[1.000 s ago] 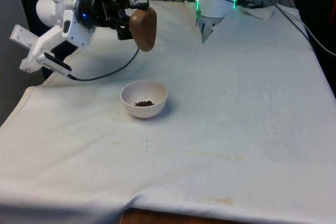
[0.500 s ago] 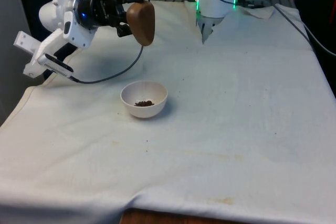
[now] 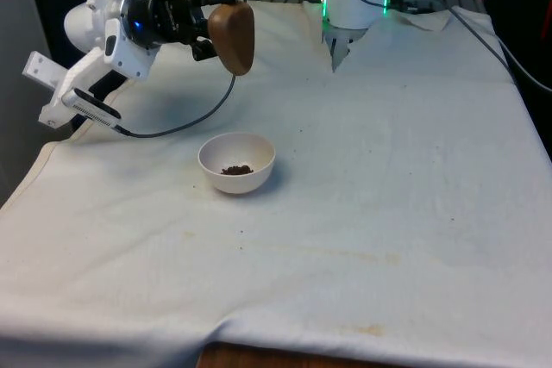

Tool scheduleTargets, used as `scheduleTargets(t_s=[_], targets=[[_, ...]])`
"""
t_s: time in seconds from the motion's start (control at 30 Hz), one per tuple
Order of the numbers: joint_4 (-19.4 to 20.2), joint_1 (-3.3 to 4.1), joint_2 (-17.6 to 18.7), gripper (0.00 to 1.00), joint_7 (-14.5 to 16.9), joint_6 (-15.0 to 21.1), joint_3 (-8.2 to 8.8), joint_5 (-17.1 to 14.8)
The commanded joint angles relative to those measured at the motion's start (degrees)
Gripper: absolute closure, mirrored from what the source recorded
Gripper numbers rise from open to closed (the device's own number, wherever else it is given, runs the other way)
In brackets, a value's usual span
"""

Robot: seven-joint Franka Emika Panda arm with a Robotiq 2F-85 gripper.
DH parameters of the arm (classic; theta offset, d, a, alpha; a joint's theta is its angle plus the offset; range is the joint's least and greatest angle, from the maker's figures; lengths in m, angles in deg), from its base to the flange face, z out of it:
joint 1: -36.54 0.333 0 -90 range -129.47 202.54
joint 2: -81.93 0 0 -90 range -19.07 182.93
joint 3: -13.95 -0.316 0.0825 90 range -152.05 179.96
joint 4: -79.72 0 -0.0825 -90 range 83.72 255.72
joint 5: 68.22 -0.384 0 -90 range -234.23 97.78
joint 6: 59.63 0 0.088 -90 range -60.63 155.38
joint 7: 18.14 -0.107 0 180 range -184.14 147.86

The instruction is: Pour the coffee beans from the cup into the bowl.

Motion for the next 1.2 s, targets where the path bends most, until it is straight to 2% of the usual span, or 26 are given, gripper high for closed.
scheduleTargets(t_s=[0.0, 0.17, 0.4, 0.43, 0.47, 0.57, 0.67, 0.7, 0.73, 0.77, 1.0, 1.17], targets=[[0.00, -0.06, -0.06, 1.00, -0.17, 0.00, -0.06, 0.00], [0.00, 0.00, 0.00, 1.00, 0.23, -0.06, 0.00, 0.00], [0.23, -0.74, 0.29, 1.00, -0.86, -1.89, -0.74, -1.83], [0.52, -0.06, 0.06, 1.00, -0.17, -1.49, 0.00, -1.26], [0.29, -0.74, 0.40, 1.00, -1.03, -2.18, -0.74, -2.23], [0.29, -0.86, 0.69, 1.00, -1.55, -3.04, -0.74, -3.32], [0.34, -0.86, 0.97, 1.00, -2.23, -3.67, -0.63, -4.35], [0.34, -0.74, 1.09, 1.00, -2.52, -3.84, -0.52, -4.81], [0.69, -0.29, 0.97, 1.00, -1.78, -3.67, 0.00, -4.53], [0.40, -0.63, 1.09, 1.00, -2.46, -3.84, -0.40, -4.87], [0.69, -0.29, 1.03, 1.00, -1.55, -3.84, 0.00, -4.58], [0.74, -0.34, 1.03, 1.00, -1.66, -3.95, -0.17, -4.70]])
